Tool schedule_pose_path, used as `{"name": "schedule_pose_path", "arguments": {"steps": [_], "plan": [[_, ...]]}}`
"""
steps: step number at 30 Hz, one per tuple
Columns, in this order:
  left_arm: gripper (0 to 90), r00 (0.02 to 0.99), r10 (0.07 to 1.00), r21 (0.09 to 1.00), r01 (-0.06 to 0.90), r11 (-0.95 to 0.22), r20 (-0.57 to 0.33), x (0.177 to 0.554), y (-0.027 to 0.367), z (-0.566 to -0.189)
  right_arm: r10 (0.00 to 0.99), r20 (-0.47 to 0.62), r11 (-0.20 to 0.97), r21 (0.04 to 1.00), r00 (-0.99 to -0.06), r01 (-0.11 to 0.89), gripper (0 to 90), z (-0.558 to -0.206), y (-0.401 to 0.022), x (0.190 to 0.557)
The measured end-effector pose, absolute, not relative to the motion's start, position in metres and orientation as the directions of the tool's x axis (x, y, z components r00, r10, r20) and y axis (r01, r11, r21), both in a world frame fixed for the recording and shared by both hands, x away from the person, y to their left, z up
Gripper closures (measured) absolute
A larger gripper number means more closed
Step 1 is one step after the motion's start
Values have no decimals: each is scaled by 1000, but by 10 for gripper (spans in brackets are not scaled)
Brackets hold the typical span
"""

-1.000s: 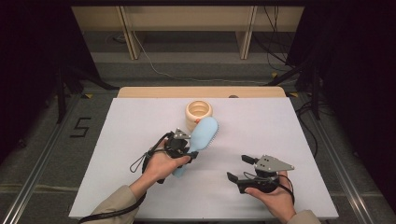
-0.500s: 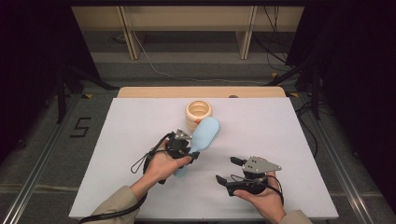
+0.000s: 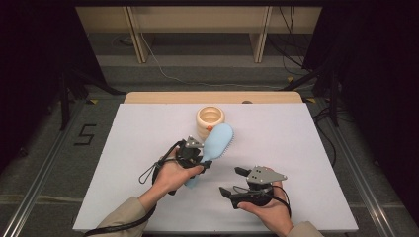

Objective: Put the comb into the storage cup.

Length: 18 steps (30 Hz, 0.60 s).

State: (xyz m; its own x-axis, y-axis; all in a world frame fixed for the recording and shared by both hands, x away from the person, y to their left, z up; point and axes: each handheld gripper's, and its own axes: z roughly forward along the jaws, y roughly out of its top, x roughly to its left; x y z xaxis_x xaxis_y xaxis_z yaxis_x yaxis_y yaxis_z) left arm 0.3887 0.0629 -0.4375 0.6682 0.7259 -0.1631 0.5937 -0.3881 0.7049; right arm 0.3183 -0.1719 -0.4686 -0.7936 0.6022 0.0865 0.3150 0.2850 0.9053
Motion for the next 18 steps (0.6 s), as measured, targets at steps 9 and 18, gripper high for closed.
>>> {"name": "schedule_pose_path", "arguments": {"steps": [9,18], "plan": [[692,673,722,711,587,-387,-163,387,61,-436,594,100,280,904,-798,322,152,-470,-161,320],[692,675,718,714,587,-382,-171,386,59,-437,583,104,294,898,-806,328,152,-473,-146,323]]}}
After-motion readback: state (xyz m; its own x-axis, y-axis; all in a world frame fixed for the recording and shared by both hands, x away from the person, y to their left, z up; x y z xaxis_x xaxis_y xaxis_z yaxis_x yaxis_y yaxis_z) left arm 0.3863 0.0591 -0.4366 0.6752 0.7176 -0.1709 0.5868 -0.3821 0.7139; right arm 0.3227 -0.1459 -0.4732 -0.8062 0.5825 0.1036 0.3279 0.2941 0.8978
